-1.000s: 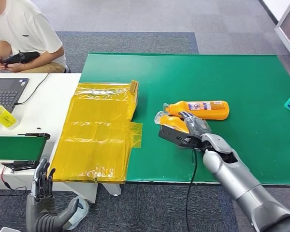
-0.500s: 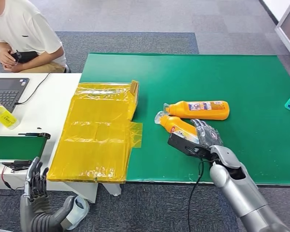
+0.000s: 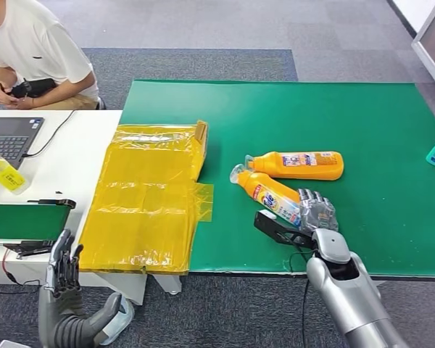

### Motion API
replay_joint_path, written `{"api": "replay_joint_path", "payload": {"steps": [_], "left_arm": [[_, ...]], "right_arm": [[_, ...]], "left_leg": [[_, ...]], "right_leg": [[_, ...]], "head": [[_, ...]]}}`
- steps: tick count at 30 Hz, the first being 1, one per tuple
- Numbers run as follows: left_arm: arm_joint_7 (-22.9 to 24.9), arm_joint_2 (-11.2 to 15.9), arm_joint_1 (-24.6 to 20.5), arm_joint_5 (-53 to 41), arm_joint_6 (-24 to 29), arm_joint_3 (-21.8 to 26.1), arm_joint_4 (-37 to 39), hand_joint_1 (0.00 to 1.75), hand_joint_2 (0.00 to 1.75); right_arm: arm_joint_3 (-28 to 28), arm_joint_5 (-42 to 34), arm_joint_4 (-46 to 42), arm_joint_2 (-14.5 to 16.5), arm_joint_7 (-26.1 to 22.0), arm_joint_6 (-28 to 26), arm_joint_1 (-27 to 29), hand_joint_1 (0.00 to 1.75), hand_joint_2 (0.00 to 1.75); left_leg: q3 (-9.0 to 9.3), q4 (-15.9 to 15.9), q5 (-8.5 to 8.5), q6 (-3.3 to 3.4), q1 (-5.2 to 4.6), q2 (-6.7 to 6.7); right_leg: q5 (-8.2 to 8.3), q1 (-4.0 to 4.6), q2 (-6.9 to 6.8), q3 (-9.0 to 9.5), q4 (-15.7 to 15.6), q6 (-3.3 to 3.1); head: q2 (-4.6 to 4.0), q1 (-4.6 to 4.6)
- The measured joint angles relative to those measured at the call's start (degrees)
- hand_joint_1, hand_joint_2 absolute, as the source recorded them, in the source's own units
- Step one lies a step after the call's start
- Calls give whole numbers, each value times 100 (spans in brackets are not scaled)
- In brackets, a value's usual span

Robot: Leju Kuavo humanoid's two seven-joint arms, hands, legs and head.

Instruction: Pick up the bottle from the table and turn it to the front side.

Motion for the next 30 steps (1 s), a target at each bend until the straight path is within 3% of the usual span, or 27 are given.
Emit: {"api": "replay_joint_path", "payload": {"steps": [12,13,17,30], "left_arm": [[13,-5,-63,-50,-165,-120,2,0,175],[18,-5,-67,-47,-169,-120,2,0,175],[33,-5,-72,-17,-196,-120,2,0,175],[87,-5,-69,58,-198,-118,2,0,175]], "right_arm": [[-466,103,677,305,-185,-126,-196,0,175],[-488,111,699,317,-201,-126,-204,6,175],[-543,149,757,349,-285,-124,-226,171,175],[-587,193,757,464,-639,-251,-161,175,175]], "left_leg": [[5,0,-3,0,0,0],[6,0,-3,0,0,0],[10,0,-3,0,0,0],[23,0,-3,-1,0,0]], "right_leg": [[-1,0,1,3,-1,1],[-1,0,2,4,-1,0],[0,0,2,8,-1,0],[-1,1,2,20,-1,0]], "head": [[0,-1],[0,0],[0,0],[0,-1]]}}
